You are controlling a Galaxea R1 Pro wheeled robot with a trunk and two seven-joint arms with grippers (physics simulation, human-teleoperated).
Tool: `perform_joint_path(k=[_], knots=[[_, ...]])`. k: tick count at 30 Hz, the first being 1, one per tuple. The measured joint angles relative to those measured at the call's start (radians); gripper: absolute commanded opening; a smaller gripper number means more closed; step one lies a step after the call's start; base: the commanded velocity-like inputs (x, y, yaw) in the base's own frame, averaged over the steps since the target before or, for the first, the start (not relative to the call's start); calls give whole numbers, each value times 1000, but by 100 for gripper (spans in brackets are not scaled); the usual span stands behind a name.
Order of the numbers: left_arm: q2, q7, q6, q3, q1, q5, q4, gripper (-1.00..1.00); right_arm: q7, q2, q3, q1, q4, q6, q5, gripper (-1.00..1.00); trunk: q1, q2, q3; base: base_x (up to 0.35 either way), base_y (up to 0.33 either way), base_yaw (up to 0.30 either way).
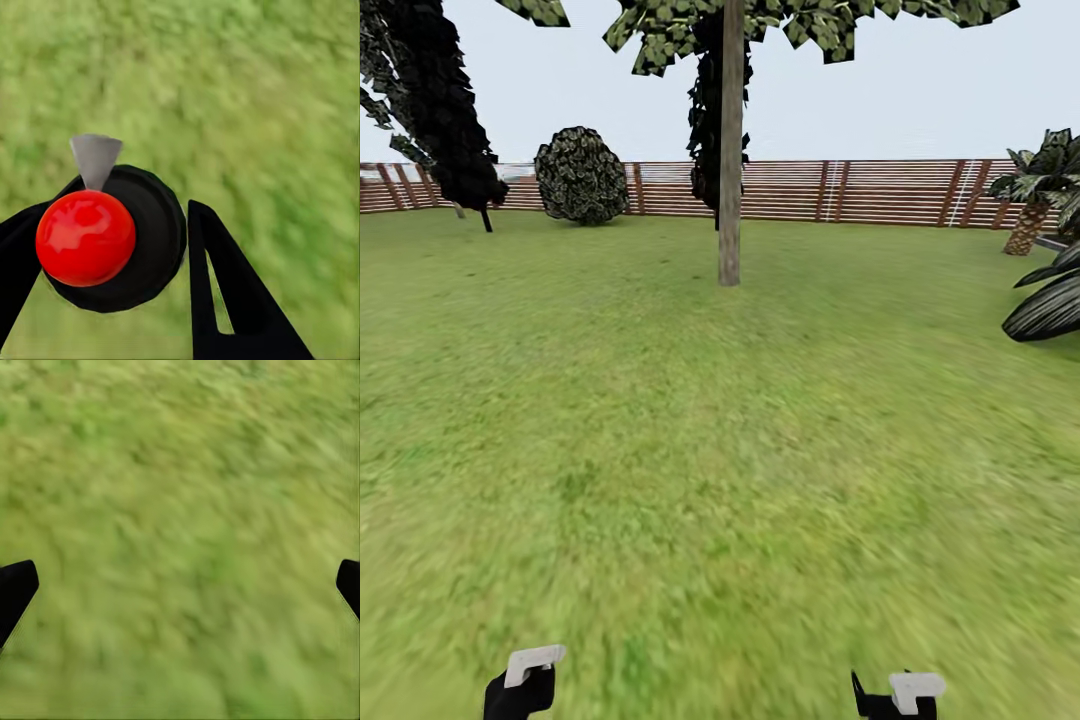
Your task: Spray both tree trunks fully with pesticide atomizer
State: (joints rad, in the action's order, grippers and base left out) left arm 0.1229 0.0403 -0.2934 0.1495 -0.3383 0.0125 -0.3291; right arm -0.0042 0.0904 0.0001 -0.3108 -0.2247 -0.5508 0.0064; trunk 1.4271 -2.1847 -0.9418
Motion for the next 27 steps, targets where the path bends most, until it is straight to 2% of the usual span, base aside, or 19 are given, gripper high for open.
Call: perform_joint_path(k=[27], knots=[[0, 0, -1, 0, 0, 0, -1, -100, 0, 0, 0, 0, 0, 0, -1, 100, 0, 0, 0, 338, 0, 0]])
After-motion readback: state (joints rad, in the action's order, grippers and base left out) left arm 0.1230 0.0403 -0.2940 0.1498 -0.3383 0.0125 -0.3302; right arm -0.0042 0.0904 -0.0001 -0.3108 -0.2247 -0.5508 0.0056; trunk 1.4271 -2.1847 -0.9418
